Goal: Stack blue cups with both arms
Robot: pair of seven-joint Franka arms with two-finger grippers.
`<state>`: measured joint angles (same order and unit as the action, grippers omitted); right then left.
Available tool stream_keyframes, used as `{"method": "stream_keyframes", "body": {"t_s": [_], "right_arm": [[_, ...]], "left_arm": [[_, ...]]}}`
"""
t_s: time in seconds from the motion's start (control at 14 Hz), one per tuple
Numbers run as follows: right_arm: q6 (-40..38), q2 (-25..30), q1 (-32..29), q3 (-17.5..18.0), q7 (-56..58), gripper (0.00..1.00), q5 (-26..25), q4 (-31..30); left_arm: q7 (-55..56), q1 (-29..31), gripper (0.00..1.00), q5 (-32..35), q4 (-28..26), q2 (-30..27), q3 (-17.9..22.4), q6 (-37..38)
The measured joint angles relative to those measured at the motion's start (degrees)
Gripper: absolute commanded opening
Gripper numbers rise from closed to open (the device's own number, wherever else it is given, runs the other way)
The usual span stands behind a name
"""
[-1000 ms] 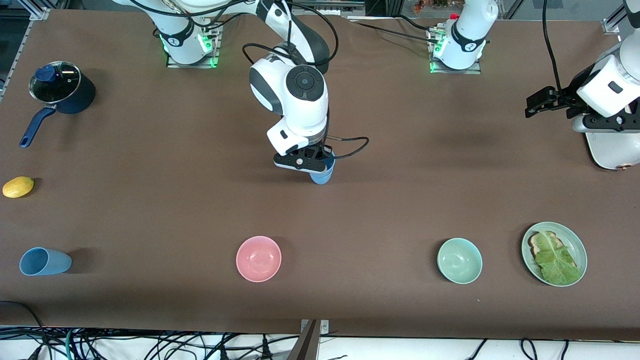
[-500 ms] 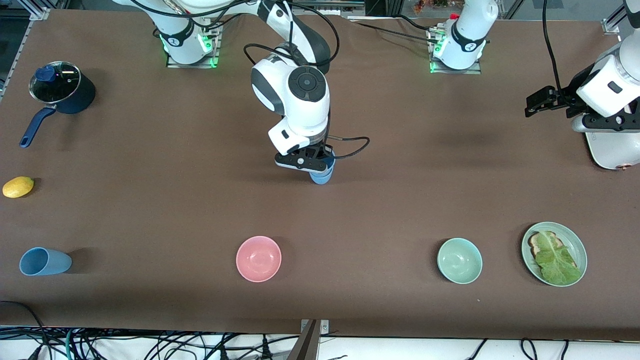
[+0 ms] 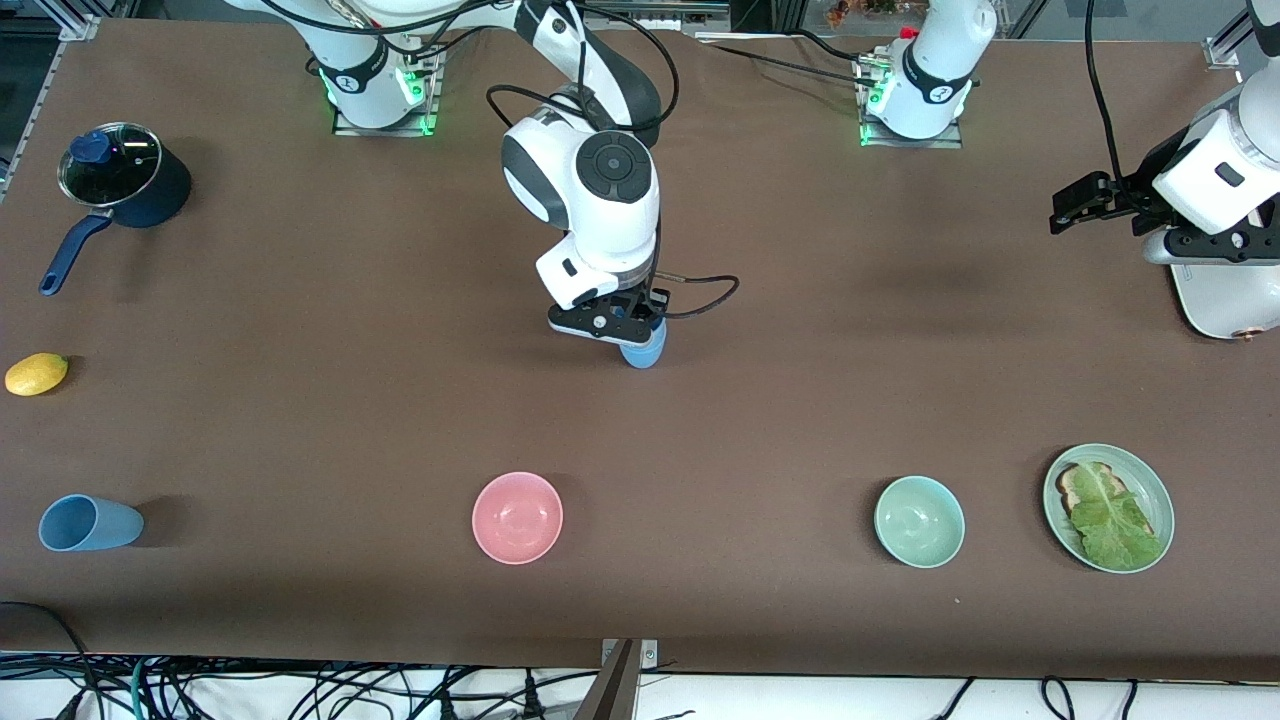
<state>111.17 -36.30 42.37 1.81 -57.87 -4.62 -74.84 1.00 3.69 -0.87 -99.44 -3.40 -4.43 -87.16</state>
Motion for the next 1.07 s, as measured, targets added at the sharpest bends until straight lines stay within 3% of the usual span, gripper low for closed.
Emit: {"method": "stream_keyframes", "body": {"t_s": [0.14, 0.43, 0.79, 1.07], "right_arm": [[0.0, 0.5, -0.4, -0.6, 0.0, 1.00, 0.0, 0.9], [-1.3, 2.9, -4.7, -1.2, 1.9, 1.00, 0.0, 2.3], [-9.9, 7.7, -15.8, -1.6, 20.7, 1.00, 2.2, 3.6], [-19.3, 14.8, -25.1, -1.9, 37.5, 1.00, 4.7, 3.5]], "left_arm": [[0.0, 0.0, 1.00, 0.0, 0.0, 0.0, 0.0, 0.0], [0.0, 0.0, 1.00, 0.0, 0.0, 0.0, 0.0, 0.0], [0.0, 0.0, 1.00, 0.0, 0.0, 0.0, 0.0, 0.0], [0.0, 0.0, 1.00, 0.0, 0.5, 0.0, 0.0, 0.0]]}}
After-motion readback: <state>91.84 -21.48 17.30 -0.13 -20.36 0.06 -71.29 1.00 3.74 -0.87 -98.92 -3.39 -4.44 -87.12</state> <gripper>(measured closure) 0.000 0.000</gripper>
